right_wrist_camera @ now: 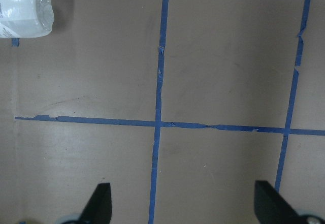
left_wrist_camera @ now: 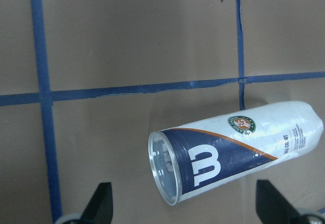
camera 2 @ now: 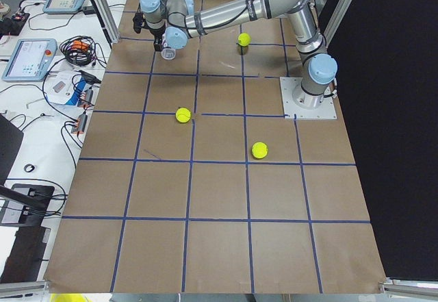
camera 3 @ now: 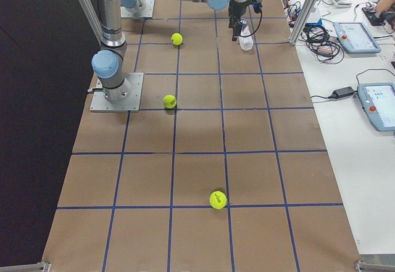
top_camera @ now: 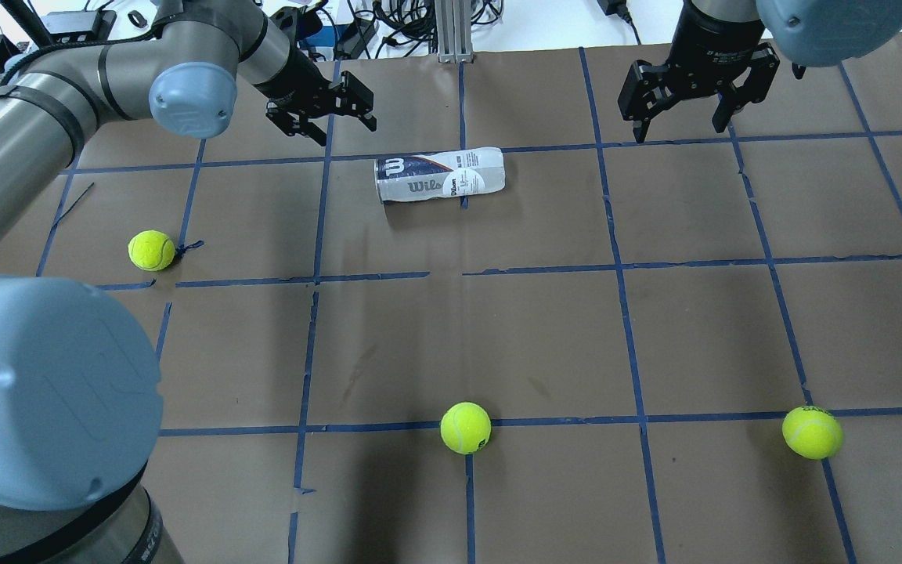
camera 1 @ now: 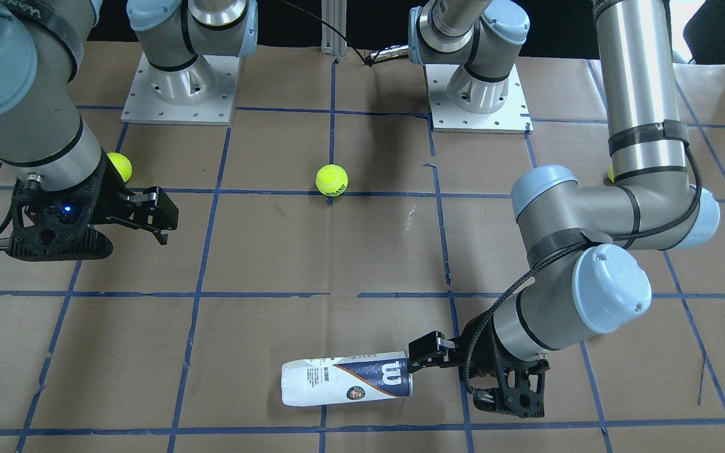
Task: Lift up tennis ball bucket
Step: 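Reach the left gripper to the lying can's open end while the right arm withdraws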
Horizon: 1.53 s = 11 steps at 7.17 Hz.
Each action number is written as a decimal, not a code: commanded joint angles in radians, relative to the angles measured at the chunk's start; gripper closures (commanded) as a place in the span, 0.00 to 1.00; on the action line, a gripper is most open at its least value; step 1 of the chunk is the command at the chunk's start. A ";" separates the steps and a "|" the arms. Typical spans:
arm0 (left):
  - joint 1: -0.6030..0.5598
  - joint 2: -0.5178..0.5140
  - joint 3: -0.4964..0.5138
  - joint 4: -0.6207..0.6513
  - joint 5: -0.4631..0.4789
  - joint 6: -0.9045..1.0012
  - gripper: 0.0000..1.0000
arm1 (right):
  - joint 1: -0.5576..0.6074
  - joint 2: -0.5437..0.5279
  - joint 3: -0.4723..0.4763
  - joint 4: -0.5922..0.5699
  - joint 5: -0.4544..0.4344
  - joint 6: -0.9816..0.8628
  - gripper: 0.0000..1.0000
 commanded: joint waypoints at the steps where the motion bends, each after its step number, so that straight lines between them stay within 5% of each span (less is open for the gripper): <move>1: 0.001 -0.052 -0.017 0.020 -0.107 0.012 0.00 | -0.001 -0.001 -0.002 0.003 -0.002 0.006 0.00; 4: -0.001 -0.096 -0.017 0.015 -0.190 -0.008 0.00 | 0.006 -0.002 0.000 0.007 0.005 0.065 0.00; 6: 0.001 -0.118 -0.014 0.026 -0.250 -0.044 0.10 | 0.019 -0.005 0.001 0.012 0.002 0.098 0.00; 7: 0.001 -0.118 -0.014 0.024 -0.263 -0.047 0.26 | 0.018 -0.007 0.001 0.010 0.002 0.095 0.00; 9: -0.001 -0.104 -0.014 0.013 -0.263 -0.110 0.80 | 0.019 -0.007 0.000 0.009 0.002 0.103 0.00; 10: -0.002 -0.089 -0.013 0.013 -0.266 -0.153 0.99 | 0.019 -0.007 -0.002 0.009 0.002 0.101 0.00; 11: -0.001 -0.081 -0.001 0.013 -0.311 -0.194 1.00 | 0.019 -0.005 -0.002 0.010 -0.001 0.101 0.00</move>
